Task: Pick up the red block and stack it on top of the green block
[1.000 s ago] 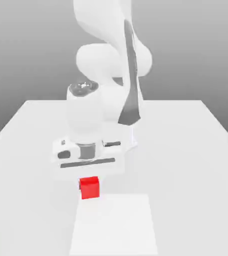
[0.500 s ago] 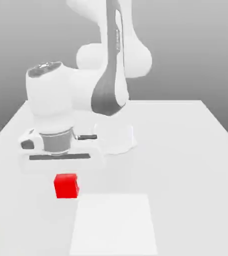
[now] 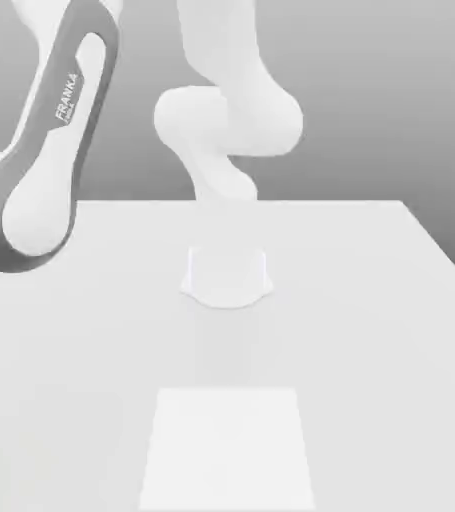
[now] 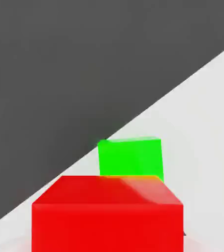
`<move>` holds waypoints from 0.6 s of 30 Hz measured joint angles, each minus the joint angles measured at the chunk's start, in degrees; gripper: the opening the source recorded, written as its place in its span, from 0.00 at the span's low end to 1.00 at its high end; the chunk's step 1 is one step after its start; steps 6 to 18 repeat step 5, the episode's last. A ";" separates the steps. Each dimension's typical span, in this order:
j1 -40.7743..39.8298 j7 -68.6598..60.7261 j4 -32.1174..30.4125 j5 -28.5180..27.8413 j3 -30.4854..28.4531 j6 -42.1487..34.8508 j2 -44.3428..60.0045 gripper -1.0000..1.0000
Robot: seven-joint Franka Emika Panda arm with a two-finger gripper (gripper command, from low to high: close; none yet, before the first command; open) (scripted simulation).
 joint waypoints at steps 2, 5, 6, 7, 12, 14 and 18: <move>-0.93 -0.98 0.47 1.64 1.11 2.76 3.35 1.00; -0.93 -0.98 0.47 1.64 1.11 2.76 3.35 1.00; -0.93 -0.98 0.47 1.64 1.11 2.76 3.35 1.00; -0.93 -0.98 0.47 1.64 1.11 2.76 3.35 1.00; -0.93 -0.98 0.47 1.64 1.11 2.76 3.35 1.00; -0.93 -0.98 0.47 1.64 1.11 2.76 3.35 1.00; -0.93 -0.98 0.47 1.64 1.11 2.76 3.35 1.00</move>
